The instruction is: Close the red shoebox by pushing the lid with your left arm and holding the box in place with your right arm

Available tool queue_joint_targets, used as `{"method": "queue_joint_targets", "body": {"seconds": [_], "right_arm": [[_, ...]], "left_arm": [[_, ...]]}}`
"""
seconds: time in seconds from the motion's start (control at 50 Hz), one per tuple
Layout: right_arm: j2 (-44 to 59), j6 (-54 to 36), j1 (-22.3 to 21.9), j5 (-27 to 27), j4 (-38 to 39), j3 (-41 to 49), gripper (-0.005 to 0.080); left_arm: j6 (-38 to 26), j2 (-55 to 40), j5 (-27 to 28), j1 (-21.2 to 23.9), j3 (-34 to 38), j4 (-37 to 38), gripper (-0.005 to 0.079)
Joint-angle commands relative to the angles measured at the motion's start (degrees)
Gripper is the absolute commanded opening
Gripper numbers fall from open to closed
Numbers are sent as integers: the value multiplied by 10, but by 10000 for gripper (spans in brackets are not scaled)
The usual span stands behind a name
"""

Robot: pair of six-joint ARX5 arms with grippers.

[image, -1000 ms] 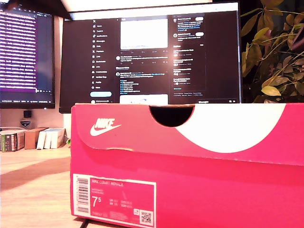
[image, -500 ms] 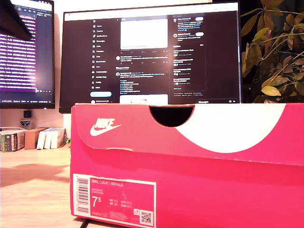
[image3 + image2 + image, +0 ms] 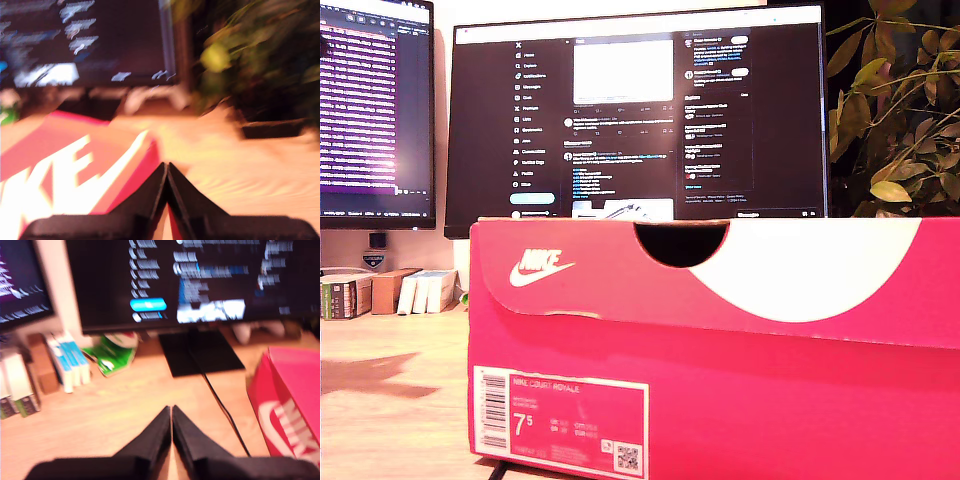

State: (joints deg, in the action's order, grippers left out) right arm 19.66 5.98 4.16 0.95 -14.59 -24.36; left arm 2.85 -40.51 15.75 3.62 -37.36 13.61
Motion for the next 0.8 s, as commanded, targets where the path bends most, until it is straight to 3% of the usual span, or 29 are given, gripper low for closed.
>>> {"method": "queue_joint_targets", "body": {"seconds": [0.0, 0.14, 0.44, 0.78], "right_arm": [[-16, 3, -2, 9, 4, 26, -12], [-48, 15, -2, 22, -6, 39, -12], [-106, 38, 0, 39, 16, 100, -12], [-178, 12, 7, 36, 14, 129, -12]], "left_arm": [[3, 12, -10, -1, 28, -9, -19], [2, 52, -43, -1, 67, -35, -19], [24, 121, -59, -1, 117, -68, -19], [31, 140, -99, -1, 209, -141, -19]]}}
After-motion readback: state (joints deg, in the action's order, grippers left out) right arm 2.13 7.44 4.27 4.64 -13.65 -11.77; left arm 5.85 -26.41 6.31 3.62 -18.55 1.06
